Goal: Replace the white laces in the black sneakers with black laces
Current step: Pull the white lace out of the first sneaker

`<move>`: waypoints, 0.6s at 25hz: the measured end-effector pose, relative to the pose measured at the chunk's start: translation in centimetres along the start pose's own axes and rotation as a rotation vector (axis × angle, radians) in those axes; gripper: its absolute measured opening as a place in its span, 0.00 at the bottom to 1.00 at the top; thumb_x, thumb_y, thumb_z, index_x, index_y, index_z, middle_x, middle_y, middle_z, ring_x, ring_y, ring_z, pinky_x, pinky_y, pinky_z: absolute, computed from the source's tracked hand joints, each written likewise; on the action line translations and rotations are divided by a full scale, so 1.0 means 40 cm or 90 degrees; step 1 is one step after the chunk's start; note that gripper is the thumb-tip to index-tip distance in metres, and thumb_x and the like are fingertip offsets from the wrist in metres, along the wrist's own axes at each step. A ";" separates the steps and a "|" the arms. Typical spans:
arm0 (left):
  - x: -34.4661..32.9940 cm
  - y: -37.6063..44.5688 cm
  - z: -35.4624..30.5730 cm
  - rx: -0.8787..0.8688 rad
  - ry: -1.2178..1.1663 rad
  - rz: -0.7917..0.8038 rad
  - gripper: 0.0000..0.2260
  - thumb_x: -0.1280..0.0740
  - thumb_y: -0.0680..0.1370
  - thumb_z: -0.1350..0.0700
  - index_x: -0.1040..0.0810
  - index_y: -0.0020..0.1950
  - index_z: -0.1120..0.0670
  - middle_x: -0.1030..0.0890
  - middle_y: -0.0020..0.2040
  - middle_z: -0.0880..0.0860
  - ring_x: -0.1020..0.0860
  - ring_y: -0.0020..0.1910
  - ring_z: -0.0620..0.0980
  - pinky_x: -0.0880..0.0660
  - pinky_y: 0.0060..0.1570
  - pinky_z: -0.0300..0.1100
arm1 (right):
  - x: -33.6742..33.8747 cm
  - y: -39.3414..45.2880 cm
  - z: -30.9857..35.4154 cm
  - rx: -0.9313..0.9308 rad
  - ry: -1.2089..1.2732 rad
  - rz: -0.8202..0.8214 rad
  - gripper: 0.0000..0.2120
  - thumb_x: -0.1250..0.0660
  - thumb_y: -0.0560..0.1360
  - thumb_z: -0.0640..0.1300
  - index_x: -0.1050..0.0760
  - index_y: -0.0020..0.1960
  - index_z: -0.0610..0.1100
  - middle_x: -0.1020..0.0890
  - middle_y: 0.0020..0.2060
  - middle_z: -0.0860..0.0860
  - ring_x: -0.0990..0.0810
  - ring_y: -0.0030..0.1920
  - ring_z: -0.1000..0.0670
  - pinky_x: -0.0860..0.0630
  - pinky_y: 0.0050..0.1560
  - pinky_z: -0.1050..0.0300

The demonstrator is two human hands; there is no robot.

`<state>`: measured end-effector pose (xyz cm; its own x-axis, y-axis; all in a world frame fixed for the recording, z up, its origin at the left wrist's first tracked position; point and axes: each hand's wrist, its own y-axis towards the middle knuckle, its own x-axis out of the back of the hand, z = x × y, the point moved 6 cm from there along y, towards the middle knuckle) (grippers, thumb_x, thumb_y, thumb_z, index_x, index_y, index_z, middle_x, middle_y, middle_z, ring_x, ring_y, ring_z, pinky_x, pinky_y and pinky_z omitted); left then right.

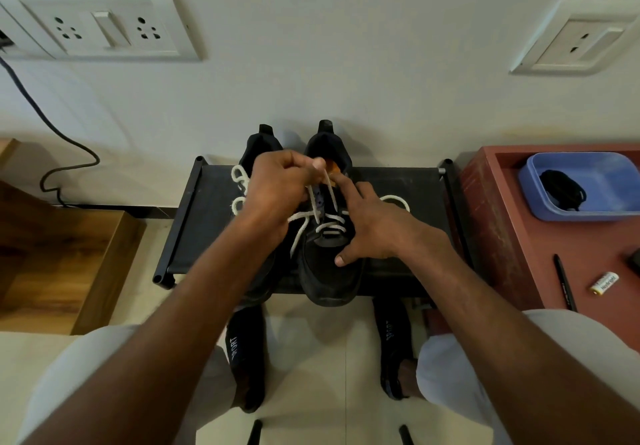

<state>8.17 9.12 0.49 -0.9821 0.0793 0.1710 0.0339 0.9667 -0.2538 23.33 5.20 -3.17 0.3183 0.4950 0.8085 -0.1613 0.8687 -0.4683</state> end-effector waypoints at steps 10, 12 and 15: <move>-0.061 0.002 0.033 -0.245 0.658 0.094 0.09 0.24 0.76 0.51 0.16 0.55 0.49 0.28 0.52 0.51 0.26 0.53 0.52 0.31 0.47 0.43 | -0.001 0.000 0.004 -0.006 -0.013 0.004 0.68 0.14 0.63 0.53 0.65 0.80 0.66 0.45 0.80 0.48 0.23 0.69 0.36 0.19 0.59 0.35; -0.070 -0.005 0.032 -0.263 0.706 0.097 0.12 0.24 0.76 0.49 0.15 0.58 0.48 0.27 0.56 0.53 0.27 0.59 0.55 0.26 0.51 0.47 | -0.002 0.001 0.004 -0.014 -0.017 0.004 0.68 0.14 0.63 0.53 0.65 0.80 0.66 0.46 0.80 0.48 0.24 0.70 0.36 0.19 0.60 0.35; -0.061 -0.002 0.022 -0.245 0.717 0.057 0.06 0.25 0.76 0.49 0.15 0.51 0.47 0.27 0.53 0.49 0.29 0.58 0.51 0.32 0.58 0.51 | -0.002 -0.002 0.008 -0.025 -0.026 0.009 0.68 0.14 0.64 0.53 0.65 0.81 0.64 0.46 0.81 0.49 0.24 0.70 0.35 0.20 0.61 0.36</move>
<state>10.42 8.65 -0.74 -0.2648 0.1332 0.9551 0.3366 0.9409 -0.0379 23.00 5.11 -3.08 0.2777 0.5088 0.8149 -0.1282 0.8603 -0.4934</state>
